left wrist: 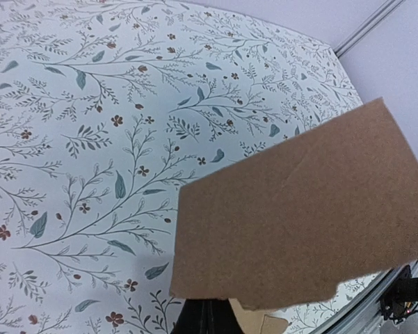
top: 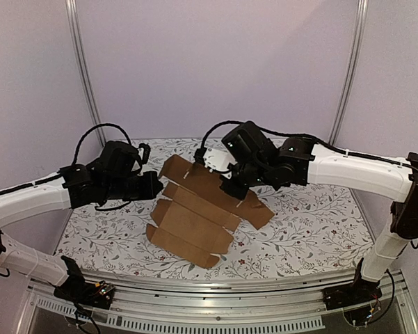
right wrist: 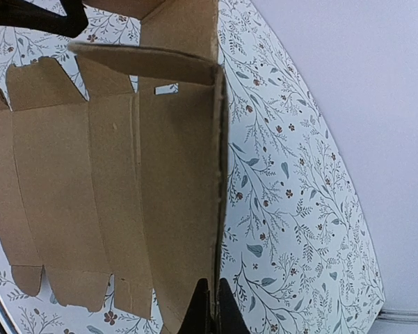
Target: Fold the paper box
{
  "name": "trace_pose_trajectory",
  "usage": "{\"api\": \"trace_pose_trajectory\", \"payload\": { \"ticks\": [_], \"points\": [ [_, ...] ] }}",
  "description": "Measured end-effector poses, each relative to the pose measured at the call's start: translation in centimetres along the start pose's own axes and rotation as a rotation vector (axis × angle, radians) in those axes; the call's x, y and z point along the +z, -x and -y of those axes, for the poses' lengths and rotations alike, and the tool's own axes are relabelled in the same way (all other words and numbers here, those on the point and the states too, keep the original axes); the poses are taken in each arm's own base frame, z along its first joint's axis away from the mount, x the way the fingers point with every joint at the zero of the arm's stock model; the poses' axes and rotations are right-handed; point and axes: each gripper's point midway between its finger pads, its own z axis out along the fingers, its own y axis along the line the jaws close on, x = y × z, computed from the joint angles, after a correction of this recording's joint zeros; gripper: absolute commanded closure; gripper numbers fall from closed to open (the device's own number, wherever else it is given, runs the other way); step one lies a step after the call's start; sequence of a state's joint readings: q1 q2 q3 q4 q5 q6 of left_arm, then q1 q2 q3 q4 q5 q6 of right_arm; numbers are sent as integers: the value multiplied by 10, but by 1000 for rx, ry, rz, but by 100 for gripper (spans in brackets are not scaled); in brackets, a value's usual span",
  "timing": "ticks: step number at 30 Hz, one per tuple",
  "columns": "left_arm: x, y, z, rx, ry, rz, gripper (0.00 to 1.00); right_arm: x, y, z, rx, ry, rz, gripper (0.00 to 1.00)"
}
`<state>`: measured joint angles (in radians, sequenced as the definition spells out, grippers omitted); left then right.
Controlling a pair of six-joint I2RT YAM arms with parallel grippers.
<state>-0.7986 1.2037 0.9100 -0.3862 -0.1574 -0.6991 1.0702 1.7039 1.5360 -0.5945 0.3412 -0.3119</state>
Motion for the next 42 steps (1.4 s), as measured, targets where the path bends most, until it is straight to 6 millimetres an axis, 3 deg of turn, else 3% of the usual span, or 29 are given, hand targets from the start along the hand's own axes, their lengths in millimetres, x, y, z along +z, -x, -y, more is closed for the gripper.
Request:
{"api": "trace_pose_trajectory", "payload": {
  "ticks": [7,18,31,42],
  "points": [
    [-9,8,-9,12,33,64,100,3,-7,-14,15,61,-10,100],
    [-2,6,-9,29,35,60,100,2,-4,-22,53,112,7,100],
    [5,-8,-17,43,51,28,100,-10,7,-16,90,109,55,100],
    [5,-14,-2,39,-35,-14,100,-10,8,-13,122,93,55,100]
  ]
}}
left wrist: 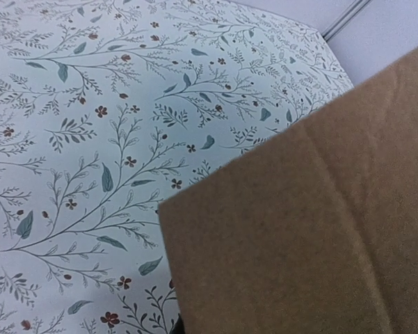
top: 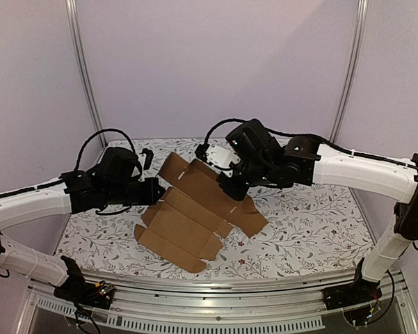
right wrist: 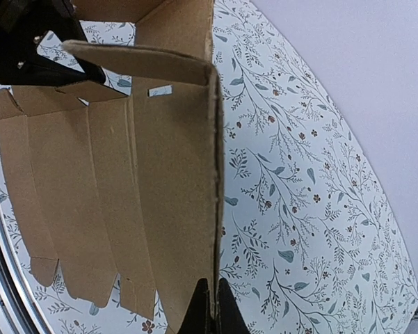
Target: Fold the paper box
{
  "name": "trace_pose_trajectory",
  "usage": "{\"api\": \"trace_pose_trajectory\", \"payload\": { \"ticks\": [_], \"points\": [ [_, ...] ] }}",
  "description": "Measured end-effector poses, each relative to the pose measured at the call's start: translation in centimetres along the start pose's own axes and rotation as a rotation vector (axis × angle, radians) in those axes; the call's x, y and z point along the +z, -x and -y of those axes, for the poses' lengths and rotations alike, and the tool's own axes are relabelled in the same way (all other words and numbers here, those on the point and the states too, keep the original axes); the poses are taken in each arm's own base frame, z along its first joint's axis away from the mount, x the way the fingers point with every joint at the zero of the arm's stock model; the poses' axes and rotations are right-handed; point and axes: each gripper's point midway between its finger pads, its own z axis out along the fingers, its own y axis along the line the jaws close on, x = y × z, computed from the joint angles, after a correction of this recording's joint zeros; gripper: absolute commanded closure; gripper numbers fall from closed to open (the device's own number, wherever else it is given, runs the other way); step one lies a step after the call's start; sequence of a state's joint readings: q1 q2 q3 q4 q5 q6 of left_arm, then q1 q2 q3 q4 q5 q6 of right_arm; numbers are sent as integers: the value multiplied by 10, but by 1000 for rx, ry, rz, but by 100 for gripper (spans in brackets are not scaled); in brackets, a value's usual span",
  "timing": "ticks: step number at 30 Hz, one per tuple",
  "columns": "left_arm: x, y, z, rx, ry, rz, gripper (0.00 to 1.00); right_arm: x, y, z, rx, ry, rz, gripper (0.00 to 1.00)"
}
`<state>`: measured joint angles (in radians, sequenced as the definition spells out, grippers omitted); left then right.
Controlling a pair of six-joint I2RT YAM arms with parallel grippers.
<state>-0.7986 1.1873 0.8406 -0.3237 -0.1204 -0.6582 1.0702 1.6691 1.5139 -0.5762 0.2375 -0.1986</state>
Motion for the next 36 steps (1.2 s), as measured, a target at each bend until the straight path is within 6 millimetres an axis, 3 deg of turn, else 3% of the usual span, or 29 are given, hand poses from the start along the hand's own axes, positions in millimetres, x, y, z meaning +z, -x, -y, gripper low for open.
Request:
{"api": "trace_pose_trajectory", "payload": {
  "ticks": [14,24,36],
  "points": [
    [10,-8,21,-1,-97,-71,100,7,0,2,34,-18,-14,100],
    [22,-15,21,7,-85,-110,100,9,-1,3,49,-19,-19,100],
    [17,-7,21,32,-67,-90,100,9,-1,8,60,-44,-19,100]
  ]
}}
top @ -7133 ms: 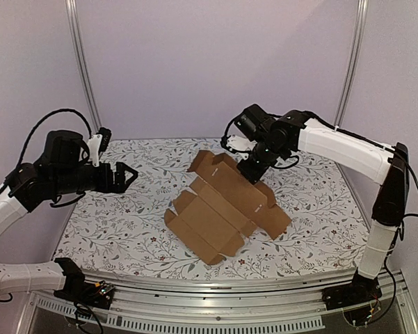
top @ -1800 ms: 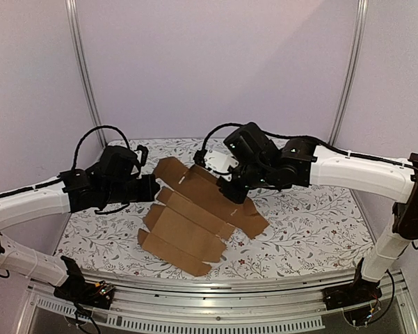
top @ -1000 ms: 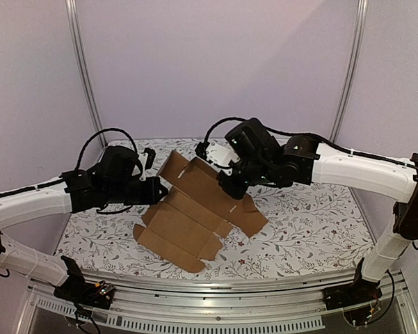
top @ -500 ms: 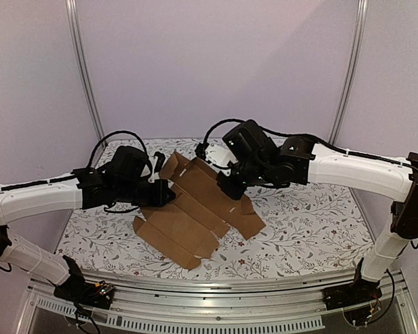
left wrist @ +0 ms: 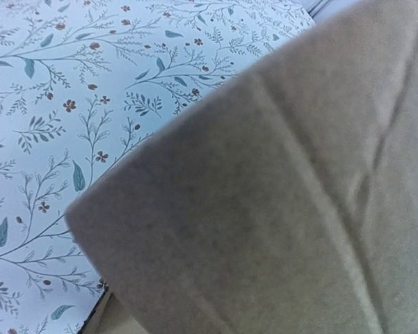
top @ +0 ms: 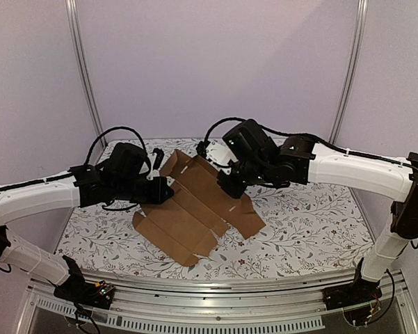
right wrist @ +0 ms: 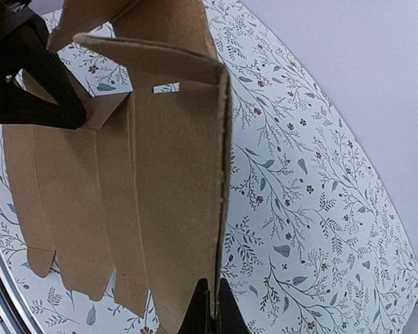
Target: Fold the paper box
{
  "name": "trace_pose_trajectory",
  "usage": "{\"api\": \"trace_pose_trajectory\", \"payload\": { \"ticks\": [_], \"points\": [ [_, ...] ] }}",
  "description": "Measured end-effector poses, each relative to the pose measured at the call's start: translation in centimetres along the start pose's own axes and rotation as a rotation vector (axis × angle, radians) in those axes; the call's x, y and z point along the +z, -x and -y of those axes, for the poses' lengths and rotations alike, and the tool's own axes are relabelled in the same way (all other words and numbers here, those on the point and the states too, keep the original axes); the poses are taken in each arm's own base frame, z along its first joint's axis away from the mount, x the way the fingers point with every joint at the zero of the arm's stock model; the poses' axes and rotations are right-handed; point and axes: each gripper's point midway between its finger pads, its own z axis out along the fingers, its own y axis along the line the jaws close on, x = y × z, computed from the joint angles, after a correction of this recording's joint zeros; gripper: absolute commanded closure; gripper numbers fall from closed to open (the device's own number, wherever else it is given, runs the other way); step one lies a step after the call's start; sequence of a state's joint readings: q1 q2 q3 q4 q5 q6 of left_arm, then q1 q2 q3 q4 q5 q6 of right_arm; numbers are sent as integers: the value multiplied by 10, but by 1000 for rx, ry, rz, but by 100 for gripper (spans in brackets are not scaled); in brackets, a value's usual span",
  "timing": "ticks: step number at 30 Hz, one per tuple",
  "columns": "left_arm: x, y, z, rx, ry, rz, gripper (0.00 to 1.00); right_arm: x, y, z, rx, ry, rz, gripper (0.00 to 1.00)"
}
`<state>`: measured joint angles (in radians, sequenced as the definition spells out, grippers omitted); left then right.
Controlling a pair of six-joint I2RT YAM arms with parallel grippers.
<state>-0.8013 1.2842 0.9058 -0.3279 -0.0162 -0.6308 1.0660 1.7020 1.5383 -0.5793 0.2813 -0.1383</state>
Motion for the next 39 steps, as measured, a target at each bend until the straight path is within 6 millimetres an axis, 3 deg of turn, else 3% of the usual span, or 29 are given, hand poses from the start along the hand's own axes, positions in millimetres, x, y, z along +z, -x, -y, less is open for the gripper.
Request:
{"api": "trace_pose_trajectory", "payload": {
  "ticks": [6,15,22,27,39],
  "points": [
    [-20,11,9,28,-35,34,100,1,-5,10,-45,-60,-26,100],
    [-52,11,25,80,-127,43,100,14,-27,22,-243,-151,-137,100],
    [-76,19,22,129,-121,105,95,24,-36,24,-424,-161,-194,100],
    [-67,10,9,134,-109,107,99,25,-37,25,-550,-161,-208,100],
    [-17,-6,-13,74,-131,83,100,50,-60,19,-791,-233,-218,100]
  ]
}}
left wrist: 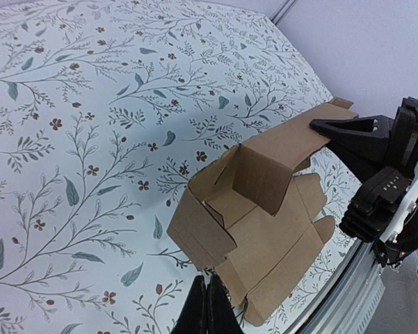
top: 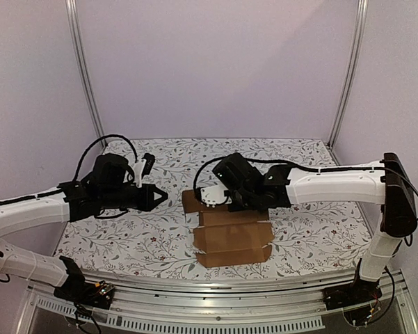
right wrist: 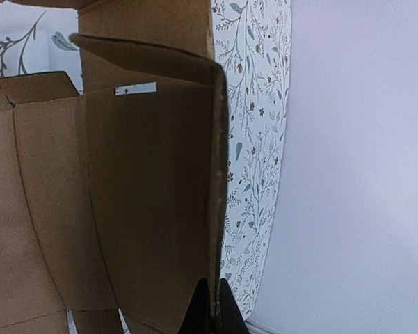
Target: Fold the paper box
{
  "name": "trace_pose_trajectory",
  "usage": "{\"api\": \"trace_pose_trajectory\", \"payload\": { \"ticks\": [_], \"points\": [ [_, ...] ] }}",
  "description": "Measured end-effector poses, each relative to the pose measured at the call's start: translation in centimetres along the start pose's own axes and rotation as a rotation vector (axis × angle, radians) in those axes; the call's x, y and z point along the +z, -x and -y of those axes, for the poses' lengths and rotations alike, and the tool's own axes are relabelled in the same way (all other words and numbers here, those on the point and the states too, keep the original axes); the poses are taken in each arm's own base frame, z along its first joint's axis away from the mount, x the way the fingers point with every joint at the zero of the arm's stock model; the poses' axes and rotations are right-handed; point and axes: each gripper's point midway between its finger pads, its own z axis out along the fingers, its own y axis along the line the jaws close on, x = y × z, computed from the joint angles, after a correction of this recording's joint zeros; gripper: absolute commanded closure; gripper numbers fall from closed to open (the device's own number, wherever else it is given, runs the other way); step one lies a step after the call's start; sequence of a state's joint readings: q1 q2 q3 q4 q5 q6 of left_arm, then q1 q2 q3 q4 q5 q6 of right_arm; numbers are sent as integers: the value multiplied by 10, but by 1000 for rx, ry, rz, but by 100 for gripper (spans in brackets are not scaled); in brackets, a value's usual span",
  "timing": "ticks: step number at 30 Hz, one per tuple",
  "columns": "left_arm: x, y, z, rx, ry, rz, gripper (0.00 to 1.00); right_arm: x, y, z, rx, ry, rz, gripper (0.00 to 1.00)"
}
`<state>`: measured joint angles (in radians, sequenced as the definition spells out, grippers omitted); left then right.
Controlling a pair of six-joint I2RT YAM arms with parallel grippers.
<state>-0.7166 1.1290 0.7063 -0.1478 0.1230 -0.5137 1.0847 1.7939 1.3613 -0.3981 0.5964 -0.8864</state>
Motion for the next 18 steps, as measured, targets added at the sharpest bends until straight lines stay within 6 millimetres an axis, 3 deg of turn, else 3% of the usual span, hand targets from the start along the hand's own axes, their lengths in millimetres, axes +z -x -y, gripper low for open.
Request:
{"api": "trace_pose_trajectory", "payload": {
  "ticks": [18],
  "points": [
    [56,-31,-32,-19,50,-14,100,14,10,-14,-49,-170,54,100]
  ]
}}
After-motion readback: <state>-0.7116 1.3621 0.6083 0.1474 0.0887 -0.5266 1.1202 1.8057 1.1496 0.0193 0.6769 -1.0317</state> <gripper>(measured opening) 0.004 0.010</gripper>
